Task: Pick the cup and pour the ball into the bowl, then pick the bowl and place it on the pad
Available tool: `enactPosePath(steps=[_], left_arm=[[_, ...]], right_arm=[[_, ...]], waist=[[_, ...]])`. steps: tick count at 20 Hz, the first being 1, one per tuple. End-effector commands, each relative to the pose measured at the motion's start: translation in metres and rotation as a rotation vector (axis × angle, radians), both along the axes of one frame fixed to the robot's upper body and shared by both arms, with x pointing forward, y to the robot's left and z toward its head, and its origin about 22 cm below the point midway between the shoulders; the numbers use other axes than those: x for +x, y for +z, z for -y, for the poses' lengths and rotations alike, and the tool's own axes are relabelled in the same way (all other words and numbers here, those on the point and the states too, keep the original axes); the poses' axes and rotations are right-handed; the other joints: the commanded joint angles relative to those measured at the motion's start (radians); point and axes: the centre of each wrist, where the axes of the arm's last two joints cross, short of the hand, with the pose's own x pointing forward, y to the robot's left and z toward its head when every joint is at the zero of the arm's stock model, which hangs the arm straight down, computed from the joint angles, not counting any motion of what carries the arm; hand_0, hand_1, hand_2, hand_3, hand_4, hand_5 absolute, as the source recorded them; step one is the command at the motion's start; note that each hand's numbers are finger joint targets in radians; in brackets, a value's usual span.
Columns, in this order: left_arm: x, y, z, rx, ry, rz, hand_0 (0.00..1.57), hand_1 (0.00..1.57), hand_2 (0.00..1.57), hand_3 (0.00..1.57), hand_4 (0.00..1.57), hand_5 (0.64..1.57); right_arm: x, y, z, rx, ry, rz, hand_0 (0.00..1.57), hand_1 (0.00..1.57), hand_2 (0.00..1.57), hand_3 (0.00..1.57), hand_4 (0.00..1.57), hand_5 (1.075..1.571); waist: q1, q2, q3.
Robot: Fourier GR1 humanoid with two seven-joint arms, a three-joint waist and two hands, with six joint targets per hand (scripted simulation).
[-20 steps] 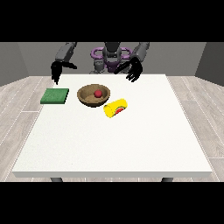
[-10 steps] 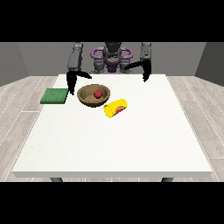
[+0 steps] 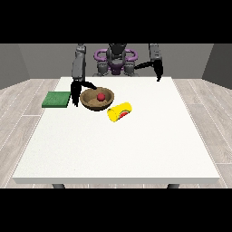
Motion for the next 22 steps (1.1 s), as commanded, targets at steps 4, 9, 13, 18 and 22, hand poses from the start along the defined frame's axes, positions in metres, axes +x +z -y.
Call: enactPosePath(steps=[4, 9, 13, 18, 22], left_arm=[[0.009, 0.035, -0.011, -0.003, 0.010, 0.050, 0.00, 0.00, 0.00, 0.00, 0.00, 1.566], [-0.013, 0.001, -0.037, -0.002, -0.003, 0.001, 0.00, 0.00, 0.00, 0.00, 0.00, 1.565], [-0.004, 0.039, -0.014, 0.012, -0.049, 0.102, 0.00, 0.00, 0.00, 0.00, 0.34, 1.570], [-0.006, 0.034, 0.004, 0.000, -0.113, 0.083, 0.00, 0.00, 0.00, 0.00, 0.66, 1.531], [0.004, 0.023, -0.019, -0.021, -0.052, 0.041, 0.00, 0.00, 0.00, 0.00, 0.90, 1.466]], right_arm=[[0.019, 0.002, -0.010, -0.014, 0.016, 0.016, 0.00, 0.00, 0.00, 0.00, 0.10, 1.563], [0.001, -0.028, -0.025, 0.062, -0.005, -0.090, 0.00, 0.00, 0.00, 0.00, 0.39, 1.570], [-0.034, -0.063, 0.002, -0.102, -0.191, -0.299, 1.57, 1.57, 1.57, 0.48, 0.79, 1.491], [-0.030, -0.049, 0.025, -0.457, -0.290, -0.348, 1.57, 1.57, 1.57, 1.56, 0.94, 1.558], [-0.009, -0.028, 0.017, -0.485, -0.296, -0.439, 1.57, 1.57, 1.57, 1.26, 0.90, 1.566]], waist=[[0.002, 0.053, 0.0002], [0.012, 0.018, -0.0003], [0.061, 0.097, -0.0010], [0.127, 0.091, -0.0049], [0.093, 0.003, -0.0051]])
